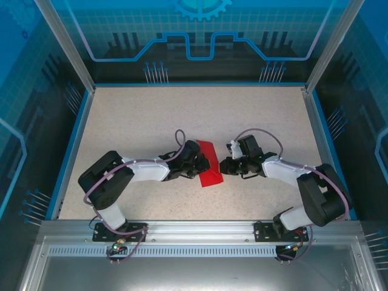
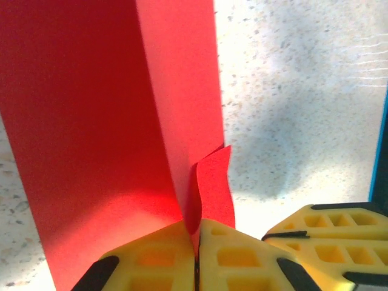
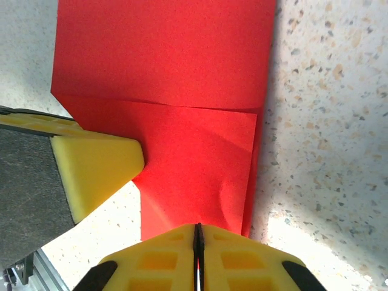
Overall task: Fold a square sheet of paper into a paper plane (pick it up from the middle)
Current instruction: Turn over the paper at the center of the table.
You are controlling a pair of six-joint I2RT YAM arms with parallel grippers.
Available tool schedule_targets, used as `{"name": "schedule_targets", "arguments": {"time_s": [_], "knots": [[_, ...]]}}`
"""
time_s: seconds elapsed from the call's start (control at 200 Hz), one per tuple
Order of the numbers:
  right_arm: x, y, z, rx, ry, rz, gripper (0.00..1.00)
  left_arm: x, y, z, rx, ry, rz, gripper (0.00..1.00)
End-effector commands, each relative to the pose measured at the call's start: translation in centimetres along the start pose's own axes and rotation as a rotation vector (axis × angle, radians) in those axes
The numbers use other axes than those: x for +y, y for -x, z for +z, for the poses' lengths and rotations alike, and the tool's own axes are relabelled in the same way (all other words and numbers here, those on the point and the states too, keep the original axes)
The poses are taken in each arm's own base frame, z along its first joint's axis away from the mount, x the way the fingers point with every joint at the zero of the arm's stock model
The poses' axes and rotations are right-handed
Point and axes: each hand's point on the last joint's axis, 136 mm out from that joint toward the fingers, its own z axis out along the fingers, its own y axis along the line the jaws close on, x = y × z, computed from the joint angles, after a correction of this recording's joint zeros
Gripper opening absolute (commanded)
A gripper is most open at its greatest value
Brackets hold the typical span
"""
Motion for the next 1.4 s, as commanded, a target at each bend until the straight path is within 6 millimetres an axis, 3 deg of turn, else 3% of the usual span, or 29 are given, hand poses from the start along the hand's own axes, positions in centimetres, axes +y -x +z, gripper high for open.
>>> {"name": "schedule_targets", "arguments": {"time_s": [0.0,0.26,0.595,0.945,1.396], "knots": [[0.5,0.8,-1.3,-0.024,0.031,-0.001,0.11,-1.1,0.8,-1.4,-0.008,-0.027,0.026,0.08],[1.3,1.5,-2.1,-0.053,0.186,0.098,0.34,-3.0,1.7,-3.3,0.019,-0.118,0.017,0.07],[4.4,2.9,-3.5,-0.073,0.399,0.193,0.68,-6.9,3.1,-7.2,0.014,-0.248,0.06,0.07],[6.8,4.1,-5.4,-0.103,0.516,0.223,0.71,-8.6,4.0,-9.3,-0.008,-0.344,0.038,0.08],[8.2,4.8,-7.1,-0.127,0.552,0.223,0.62,-8.2,3.6,-8.8,0.001,-0.381,0.029,0.08]]}}
